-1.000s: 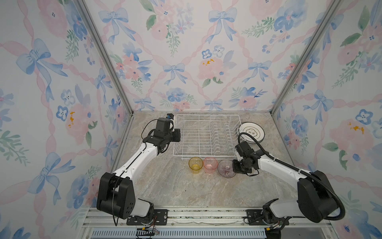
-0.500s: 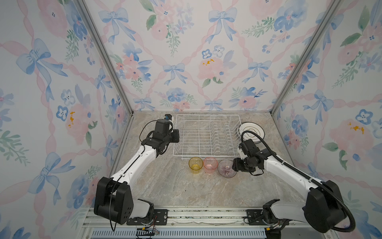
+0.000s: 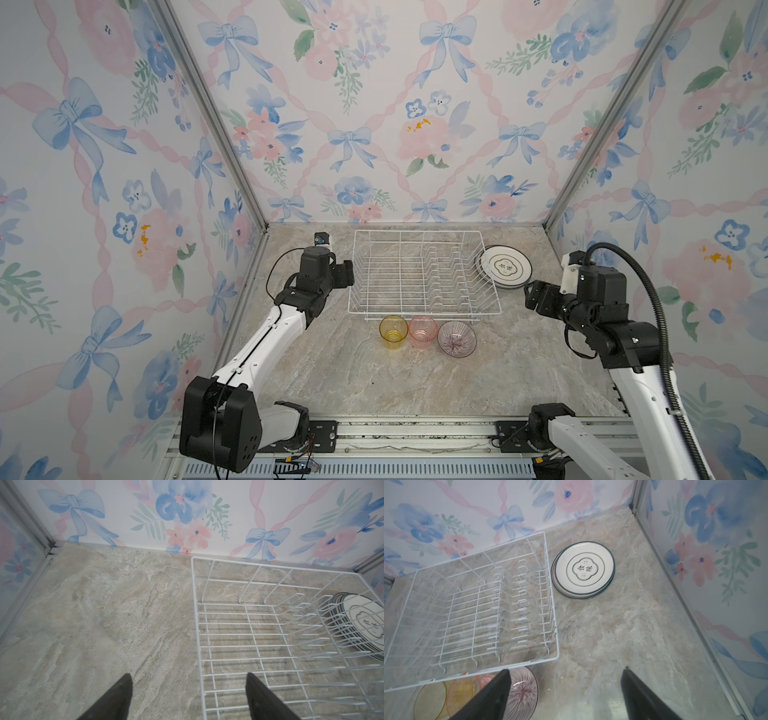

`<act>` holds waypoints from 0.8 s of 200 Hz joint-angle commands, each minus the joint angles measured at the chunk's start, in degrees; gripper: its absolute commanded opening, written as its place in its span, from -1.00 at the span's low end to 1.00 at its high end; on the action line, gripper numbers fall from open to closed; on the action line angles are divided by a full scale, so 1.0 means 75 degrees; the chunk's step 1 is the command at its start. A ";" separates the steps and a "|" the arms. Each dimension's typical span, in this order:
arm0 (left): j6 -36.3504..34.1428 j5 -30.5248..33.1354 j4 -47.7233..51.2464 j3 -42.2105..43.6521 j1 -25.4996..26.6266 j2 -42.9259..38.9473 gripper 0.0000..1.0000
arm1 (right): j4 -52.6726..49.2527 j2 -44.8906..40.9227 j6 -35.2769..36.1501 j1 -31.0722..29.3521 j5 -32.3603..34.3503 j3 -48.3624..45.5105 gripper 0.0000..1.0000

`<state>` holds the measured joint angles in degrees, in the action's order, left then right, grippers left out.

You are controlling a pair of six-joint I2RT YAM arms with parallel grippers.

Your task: Unload the mixed dishes from the dish rack

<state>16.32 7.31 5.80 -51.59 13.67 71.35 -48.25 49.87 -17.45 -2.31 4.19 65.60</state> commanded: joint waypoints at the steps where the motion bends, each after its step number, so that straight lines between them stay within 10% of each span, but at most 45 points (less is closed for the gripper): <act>1: -0.0681 0.1165 -0.1194 0.0933 -0.0231 -0.0553 0.96 | 0.0957 0.0340 0.0343 0.0958 -0.0129 -0.0195 0.95; 46: -0.2015 0.1650 -0.6429 0.4295 -0.0814 -0.1023 0.96 | 0.2899 0.0600 -0.0069 0.2703 -0.0964 -0.1202 0.94; 160: -0.2010 0.1081 -1.0264 0.5228 -0.1158 0.2381 0.96 | 0.5003 0.0677 0.0322 0.2688 -0.0258 -0.2613 0.94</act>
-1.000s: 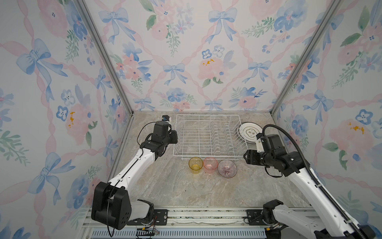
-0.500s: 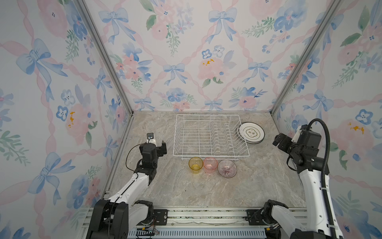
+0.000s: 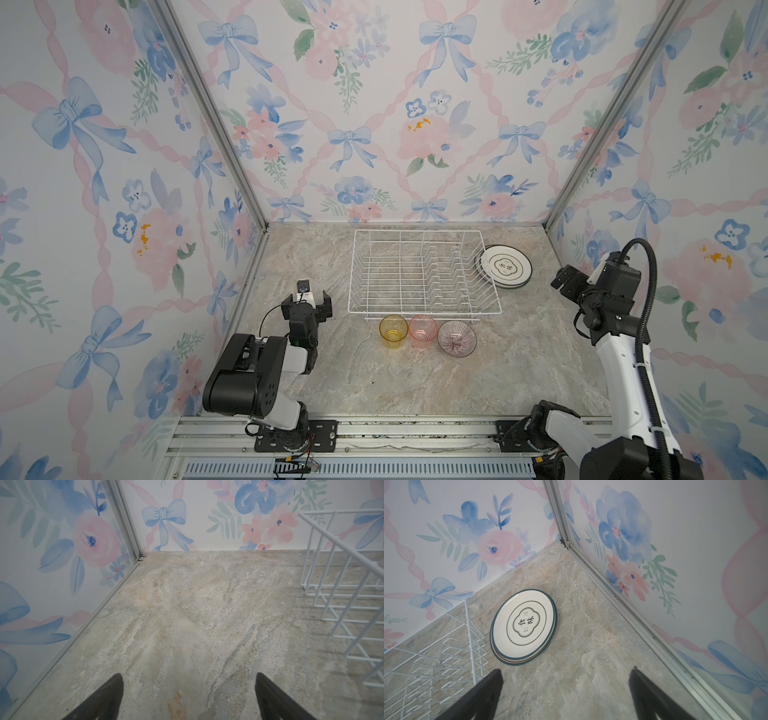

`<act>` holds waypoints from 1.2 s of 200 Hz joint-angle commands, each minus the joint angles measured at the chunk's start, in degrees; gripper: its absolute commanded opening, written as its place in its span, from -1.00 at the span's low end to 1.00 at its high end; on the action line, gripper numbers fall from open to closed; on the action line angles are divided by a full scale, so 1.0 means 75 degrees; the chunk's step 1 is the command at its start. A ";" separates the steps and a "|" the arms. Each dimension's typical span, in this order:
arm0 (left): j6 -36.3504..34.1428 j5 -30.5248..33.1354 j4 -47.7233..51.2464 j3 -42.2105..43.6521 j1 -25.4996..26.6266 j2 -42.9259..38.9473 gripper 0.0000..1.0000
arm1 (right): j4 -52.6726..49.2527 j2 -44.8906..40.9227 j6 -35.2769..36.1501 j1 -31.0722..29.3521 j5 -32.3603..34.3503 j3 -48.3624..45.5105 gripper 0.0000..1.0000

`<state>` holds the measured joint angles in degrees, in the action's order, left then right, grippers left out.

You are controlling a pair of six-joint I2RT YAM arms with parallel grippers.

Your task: Unload the mixed dishes from the dish rack

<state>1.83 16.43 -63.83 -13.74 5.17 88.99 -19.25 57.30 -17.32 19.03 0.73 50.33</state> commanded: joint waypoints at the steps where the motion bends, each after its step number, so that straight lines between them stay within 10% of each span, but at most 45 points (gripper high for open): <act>1: -0.0073 -0.0125 -0.0963 0.0186 -0.0023 0.0018 0.96 | 0.1183 -0.0326 0.0335 -0.0175 0.0205 -0.0602 0.94; 105: -0.0055 -0.0065 -0.1163 0.0121 -0.0082 0.0198 0.96 | 0.6707 0.2182 0.1536 -0.2187 0.1477 -0.2939 0.94; 140: -0.0056 -0.0065 -0.1163 0.0120 -0.0076 0.0199 0.96 | 0.5926 0.2930 0.1684 -0.2601 0.1338 -0.2284 0.94; 186: -0.0056 -0.0060 -0.1164 0.0120 -0.0084 0.0205 0.96 | 1.0582 0.4326 0.2258 -0.3257 0.2150 -0.4157 0.94; 240: -0.0056 -0.0071 -0.1150 0.0097 -0.0080 0.0205 0.96 | 0.9746 0.4209 0.2086 -0.3099 0.2023 -0.3839 0.94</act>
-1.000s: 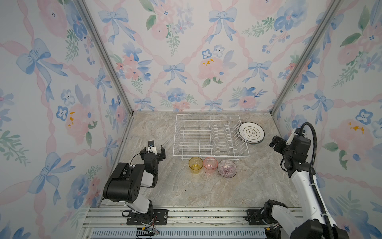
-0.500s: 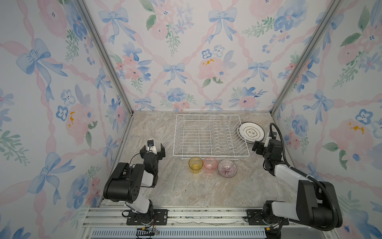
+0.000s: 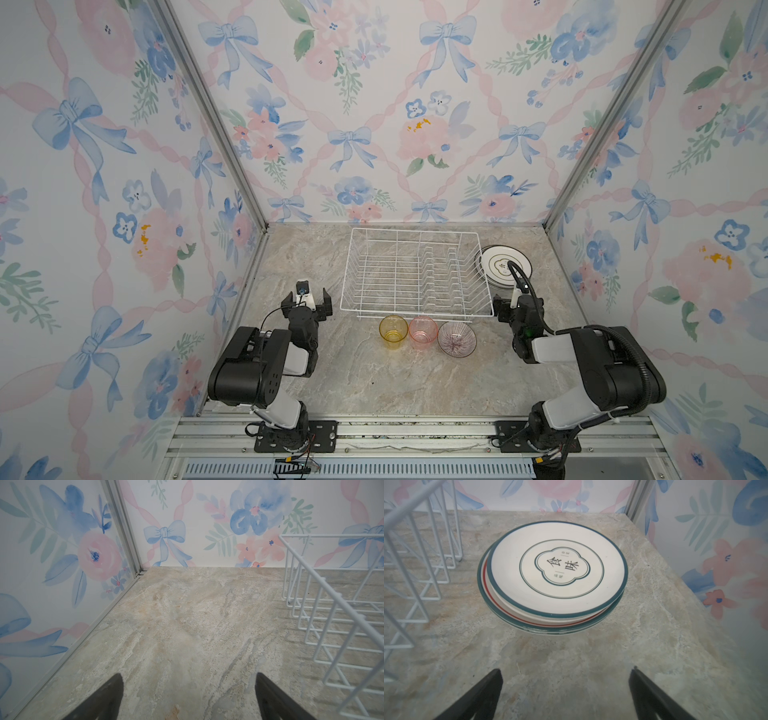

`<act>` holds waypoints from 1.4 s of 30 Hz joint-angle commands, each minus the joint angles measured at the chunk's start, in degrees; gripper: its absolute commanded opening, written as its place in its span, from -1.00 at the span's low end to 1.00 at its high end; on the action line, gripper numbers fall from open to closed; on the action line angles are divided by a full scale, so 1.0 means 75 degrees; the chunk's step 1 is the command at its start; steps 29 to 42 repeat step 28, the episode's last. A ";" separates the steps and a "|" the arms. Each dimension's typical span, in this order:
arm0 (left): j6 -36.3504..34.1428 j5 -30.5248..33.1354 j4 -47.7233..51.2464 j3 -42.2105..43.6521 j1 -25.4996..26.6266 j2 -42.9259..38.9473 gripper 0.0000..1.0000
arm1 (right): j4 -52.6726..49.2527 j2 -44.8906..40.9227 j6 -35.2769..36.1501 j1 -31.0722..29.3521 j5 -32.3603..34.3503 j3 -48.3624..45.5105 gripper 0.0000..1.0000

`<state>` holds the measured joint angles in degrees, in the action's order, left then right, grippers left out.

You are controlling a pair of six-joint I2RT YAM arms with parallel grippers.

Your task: Unload the mixed dishes from the dish rack

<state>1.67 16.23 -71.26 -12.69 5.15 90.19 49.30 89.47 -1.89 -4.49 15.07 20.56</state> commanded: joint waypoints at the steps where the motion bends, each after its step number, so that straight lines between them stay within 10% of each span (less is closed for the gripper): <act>1: -0.0035 -0.0044 -0.0162 -0.0043 -0.0077 0.0045 0.96 | 0.0597 -0.0081 0.0023 0.0036 0.0111 0.0130 0.94; 42: -0.0176 -0.0857 0.0044 -0.0088 -0.0185 -0.0007 0.96 | 0.0587 -0.0082 0.0097 -0.0037 0.0226 0.0142 0.94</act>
